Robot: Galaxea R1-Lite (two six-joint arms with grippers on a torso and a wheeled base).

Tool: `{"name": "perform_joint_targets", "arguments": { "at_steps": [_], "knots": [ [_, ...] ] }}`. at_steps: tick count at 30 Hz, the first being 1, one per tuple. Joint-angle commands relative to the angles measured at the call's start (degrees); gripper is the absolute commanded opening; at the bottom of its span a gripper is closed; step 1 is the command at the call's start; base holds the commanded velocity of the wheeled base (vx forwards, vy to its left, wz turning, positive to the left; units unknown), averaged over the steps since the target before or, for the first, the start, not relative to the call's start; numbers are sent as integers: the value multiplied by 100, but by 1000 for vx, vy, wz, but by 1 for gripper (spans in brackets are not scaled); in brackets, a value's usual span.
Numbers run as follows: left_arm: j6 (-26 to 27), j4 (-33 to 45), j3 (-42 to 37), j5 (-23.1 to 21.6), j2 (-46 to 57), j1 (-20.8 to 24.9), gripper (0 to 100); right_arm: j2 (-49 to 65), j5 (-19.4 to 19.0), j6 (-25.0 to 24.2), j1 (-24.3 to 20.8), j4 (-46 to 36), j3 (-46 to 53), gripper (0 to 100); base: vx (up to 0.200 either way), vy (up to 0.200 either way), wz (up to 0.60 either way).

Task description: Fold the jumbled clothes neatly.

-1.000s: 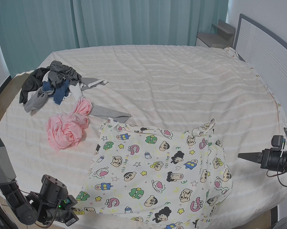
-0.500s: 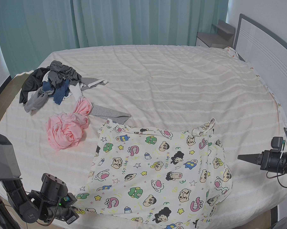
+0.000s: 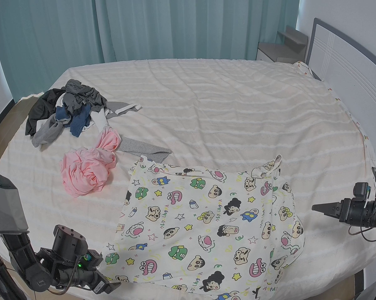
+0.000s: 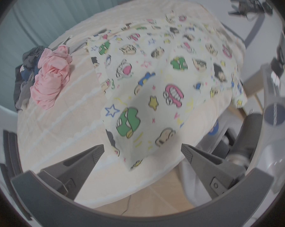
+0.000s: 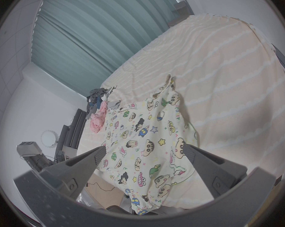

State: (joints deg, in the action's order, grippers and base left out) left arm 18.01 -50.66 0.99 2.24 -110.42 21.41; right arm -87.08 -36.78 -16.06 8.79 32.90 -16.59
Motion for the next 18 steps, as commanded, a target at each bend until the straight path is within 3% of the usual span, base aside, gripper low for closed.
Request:
{"name": "perform_joint_targets", "arguments": {
  "at_steps": [1, 2, 3, 5, 8, 11, 18],
  "knots": [
    [-561, -286, -81, -321, 548, -75, 100, -855, 22, 120, 369, -3, -318, 100, 0, 0, 0],
    [-1080, -436, -72, -339, 803, -40, 100, -1189, 48, 208, 439, -3, -477, 100, 0, 0, 0],
    [-1080, -436, -72, -339, 803, -40, 100, -1189, 48, 208, 439, -3, -477, 100, 0, 0, 0],
    [-1950, -638, -90, -312, 1128, 39, 100, -1848, 127, 314, 457, 6, -837, 100, 0, 0, 0],
    [-2556, -629, -90, -268, 1418, 118, 100, -2402, 320, 331, 439, -12, -1241, 100, 0, 0, 0],
    [-2917, -629, -90, -259, 1673, 144, 100, -2903, 567, 349, 299, -12, -1549, 100, 0, 0, 0],
    [-3013, -611, -99, -154, 1761, 162, 100, -3509, 663, 340, 0, -170, -2103, 100, 0, 0, 0]
  ]
}}
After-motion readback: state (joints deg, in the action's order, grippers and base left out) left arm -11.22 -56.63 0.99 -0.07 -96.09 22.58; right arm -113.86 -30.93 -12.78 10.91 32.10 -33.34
